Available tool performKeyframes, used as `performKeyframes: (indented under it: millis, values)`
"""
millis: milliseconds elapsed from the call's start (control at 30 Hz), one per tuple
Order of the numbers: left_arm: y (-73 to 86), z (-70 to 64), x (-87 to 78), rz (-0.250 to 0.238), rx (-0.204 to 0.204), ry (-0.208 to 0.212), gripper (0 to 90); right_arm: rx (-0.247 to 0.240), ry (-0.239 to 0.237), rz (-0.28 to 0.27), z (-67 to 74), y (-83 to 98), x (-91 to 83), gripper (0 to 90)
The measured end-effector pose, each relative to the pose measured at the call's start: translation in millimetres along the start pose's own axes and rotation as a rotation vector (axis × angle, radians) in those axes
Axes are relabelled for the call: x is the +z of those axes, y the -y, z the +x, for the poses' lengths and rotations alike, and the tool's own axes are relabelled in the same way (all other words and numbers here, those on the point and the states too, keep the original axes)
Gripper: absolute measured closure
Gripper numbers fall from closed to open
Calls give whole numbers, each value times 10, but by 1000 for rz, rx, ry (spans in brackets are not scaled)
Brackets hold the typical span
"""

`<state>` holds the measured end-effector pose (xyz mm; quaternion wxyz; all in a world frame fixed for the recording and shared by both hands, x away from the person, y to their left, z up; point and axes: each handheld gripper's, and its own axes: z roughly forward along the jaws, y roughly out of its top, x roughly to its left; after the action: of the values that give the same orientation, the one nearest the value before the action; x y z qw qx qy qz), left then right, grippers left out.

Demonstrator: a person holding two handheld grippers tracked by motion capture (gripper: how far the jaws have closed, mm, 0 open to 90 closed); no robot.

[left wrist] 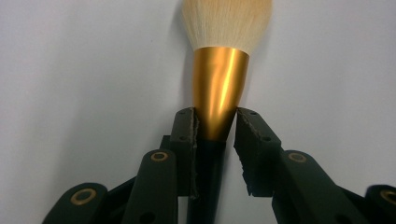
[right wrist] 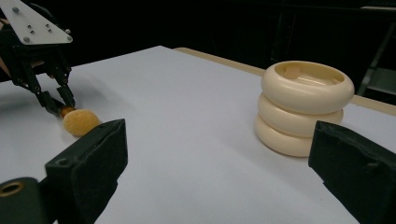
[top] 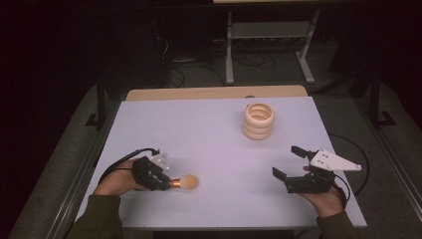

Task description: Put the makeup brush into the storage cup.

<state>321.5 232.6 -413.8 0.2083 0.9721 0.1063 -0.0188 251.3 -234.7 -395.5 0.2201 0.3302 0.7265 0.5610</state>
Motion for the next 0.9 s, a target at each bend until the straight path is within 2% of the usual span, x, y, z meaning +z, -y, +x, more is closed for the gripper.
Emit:
performKeyframes:
  millis: [167,300,400,633,767,900]
  values:
    - [-10,0,13,6,-1,2,650,-2,1,0,1,0,3,39]
    - [-33,-16,8,-11,-3,1,598,0,0,0,-1,0,1,39]
    - [-66,-34,4,-11,11,-12,580,-1,0,-1,-2,0,2,39]
    - [-174,-78,71,17,55,-17,566,-1,0,-1,-1,0,-1,39]
    - [-226,-89,137,54,74,-17,563,0,-1,1,-1,1,-1,39]
    - [-240,-97,162,66,75,-21,563,1,0,-3,-3,2,-5,39]
